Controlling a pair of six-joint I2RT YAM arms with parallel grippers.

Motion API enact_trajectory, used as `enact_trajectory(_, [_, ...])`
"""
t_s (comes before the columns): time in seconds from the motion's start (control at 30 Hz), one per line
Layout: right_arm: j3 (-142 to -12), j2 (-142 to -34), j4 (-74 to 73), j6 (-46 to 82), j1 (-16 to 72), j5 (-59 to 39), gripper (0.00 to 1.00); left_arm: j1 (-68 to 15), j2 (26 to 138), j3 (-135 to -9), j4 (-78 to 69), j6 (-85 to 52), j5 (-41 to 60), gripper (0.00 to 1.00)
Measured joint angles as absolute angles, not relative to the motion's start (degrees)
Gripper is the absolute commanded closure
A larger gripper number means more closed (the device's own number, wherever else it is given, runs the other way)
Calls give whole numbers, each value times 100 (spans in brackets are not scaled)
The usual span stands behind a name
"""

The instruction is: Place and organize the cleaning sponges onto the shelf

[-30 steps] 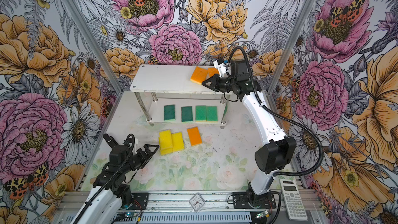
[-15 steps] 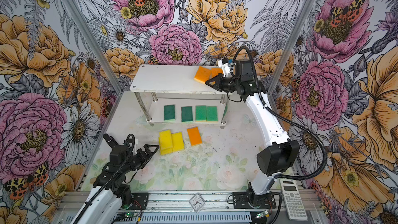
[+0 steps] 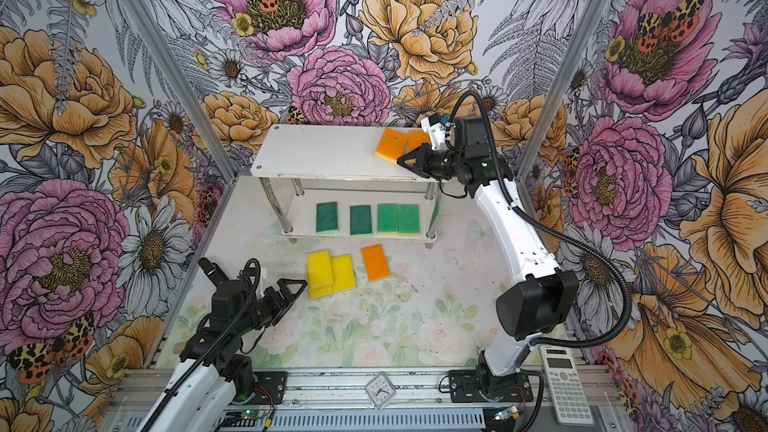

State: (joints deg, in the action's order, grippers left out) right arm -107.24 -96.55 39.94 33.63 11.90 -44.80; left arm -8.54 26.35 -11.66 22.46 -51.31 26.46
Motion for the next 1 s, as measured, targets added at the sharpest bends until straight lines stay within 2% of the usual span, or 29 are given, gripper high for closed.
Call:
enact_trajectory(0.4, [-10718, -9557, 3994, 3378, 1175, -4482, 67, -854, 2635, -1166, 2246, -5131, 2644, 1])
enact_trajectory(0.8, [-10720, -9144, 3994, 3393, 1323, -4359, 63, -851, 2639, -1166, 2246, -5131, 2644, 1])
enact_trajectory(1.0, [-11028, -9126, 3999, 3402, 1979, -3959, 63, -843, 2672, -1166, 2246, -5131, 2644, 1])
